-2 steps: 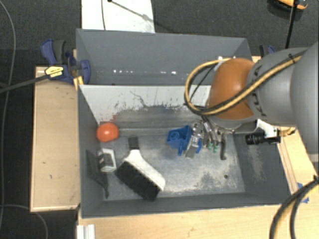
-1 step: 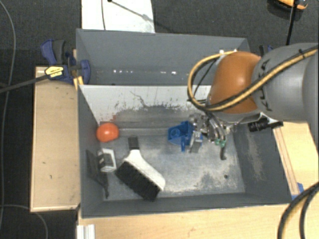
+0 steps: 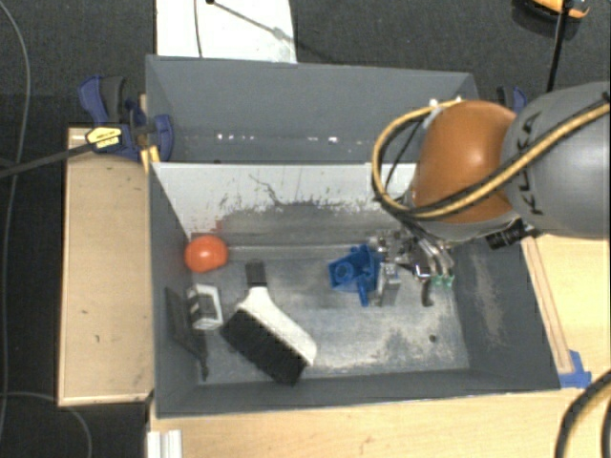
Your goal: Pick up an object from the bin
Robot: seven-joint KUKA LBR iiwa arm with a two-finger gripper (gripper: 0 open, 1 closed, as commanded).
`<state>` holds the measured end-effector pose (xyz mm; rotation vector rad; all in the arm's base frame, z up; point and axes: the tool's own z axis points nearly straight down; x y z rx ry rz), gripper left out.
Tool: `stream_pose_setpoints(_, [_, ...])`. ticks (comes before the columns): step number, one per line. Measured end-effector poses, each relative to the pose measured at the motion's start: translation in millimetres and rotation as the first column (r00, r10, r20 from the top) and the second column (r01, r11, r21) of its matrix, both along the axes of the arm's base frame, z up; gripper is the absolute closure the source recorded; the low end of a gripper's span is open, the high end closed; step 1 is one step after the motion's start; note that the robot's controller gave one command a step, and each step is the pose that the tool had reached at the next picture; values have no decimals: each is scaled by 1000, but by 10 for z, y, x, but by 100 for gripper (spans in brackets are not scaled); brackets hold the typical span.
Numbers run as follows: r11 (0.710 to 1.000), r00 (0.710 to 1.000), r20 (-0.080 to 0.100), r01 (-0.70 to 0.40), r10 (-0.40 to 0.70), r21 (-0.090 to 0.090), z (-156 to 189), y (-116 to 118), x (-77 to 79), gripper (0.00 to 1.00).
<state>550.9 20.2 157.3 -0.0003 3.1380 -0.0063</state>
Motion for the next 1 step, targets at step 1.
stream_pose_setpoints(1, [983, 983, 32, 182, -182, 8, -214, -348, 194, 100])
